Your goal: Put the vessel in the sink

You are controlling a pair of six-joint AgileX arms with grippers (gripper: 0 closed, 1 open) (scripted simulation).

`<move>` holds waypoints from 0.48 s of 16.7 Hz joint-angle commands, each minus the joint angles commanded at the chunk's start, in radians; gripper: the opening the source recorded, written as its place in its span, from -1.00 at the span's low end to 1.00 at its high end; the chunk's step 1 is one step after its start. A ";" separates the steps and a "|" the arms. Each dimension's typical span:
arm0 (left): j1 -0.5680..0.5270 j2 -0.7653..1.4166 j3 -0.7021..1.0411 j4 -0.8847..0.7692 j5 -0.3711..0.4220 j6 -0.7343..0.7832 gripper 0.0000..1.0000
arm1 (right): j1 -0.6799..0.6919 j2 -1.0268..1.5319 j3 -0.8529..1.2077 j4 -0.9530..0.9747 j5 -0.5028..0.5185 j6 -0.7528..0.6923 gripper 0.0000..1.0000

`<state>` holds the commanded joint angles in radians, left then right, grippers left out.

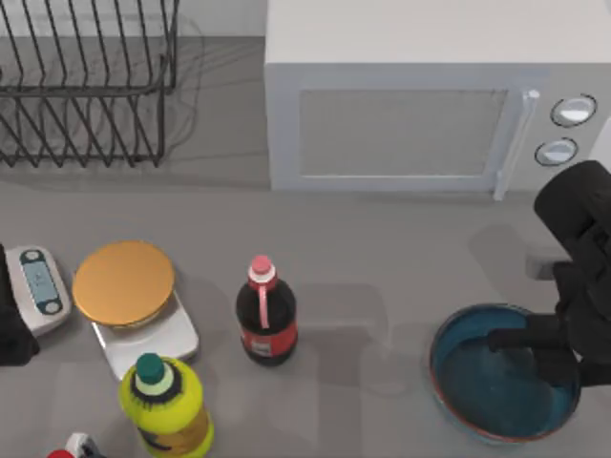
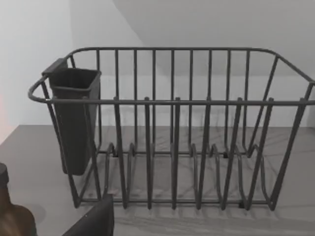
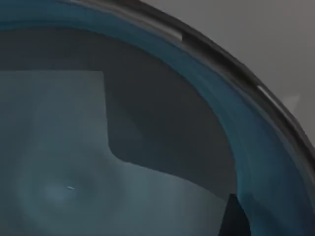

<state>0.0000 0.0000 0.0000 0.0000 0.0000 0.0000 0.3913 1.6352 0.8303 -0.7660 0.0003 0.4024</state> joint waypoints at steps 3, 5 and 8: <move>0.000 0.000 0.000 0.000 0.000 0.000 1.00 | 0.000 0.000 0.000 0.000 0.000 0.000 -1.00; 0.000 0.000 0.000 0.000 0.000 0.000 1.00 | 0.000 0.000 0.000 0.000 0.000 0.000 -1.00; 0.000 0.000 0.000 0.000 0.000 0.000 1.00 | 0.000 0.000 0.000 0.000 0.000 0.000 -1.00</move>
<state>0.0000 0.0000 0.0000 0.0000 0.0000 0.0000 0.3913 1.6352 0.8303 -0.7660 0.0003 0.4024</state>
